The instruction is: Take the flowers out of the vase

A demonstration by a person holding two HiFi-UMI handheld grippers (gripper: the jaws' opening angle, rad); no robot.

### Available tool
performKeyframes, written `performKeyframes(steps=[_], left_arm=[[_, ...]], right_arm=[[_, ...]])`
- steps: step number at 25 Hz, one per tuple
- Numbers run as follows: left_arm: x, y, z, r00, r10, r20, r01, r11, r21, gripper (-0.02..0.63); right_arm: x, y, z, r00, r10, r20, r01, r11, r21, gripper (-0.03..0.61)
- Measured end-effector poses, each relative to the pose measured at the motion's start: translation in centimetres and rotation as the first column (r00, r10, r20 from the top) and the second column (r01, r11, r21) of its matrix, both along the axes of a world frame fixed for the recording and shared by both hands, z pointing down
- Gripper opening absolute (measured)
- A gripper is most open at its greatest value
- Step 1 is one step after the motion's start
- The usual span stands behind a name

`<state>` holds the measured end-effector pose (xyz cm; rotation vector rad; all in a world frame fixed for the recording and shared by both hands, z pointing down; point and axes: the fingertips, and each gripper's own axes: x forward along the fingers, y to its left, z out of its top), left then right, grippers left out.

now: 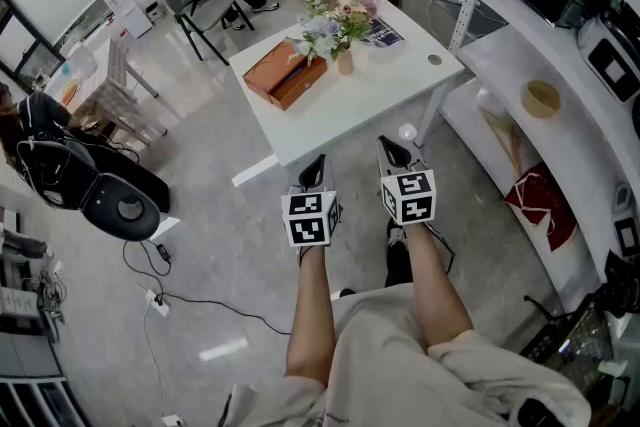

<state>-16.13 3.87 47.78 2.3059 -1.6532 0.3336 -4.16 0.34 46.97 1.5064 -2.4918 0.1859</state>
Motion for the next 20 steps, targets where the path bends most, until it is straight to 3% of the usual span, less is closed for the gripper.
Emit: performKeyframes(steps=[7, 20], left_arm=[[1.1, -3.7, 1.4, 1.000, -0.004, -0.009, 0.004, 1.000, -0.022, 0.011], [3.8, -12.0, 4.8, 0.999, 0.008, -0.047, -0.012, 0.997, -0.077, 0.011]], right_arm=[[0.4, -3.8, 0.8, 1.000, -0.017, 0.007, 0.017, 1.000, -0.006, 0.006], [1.8, -10.6, 3.2, 0.980, -0.088, 0.181, 0.101, 0.993, -0.062, 0.006]])
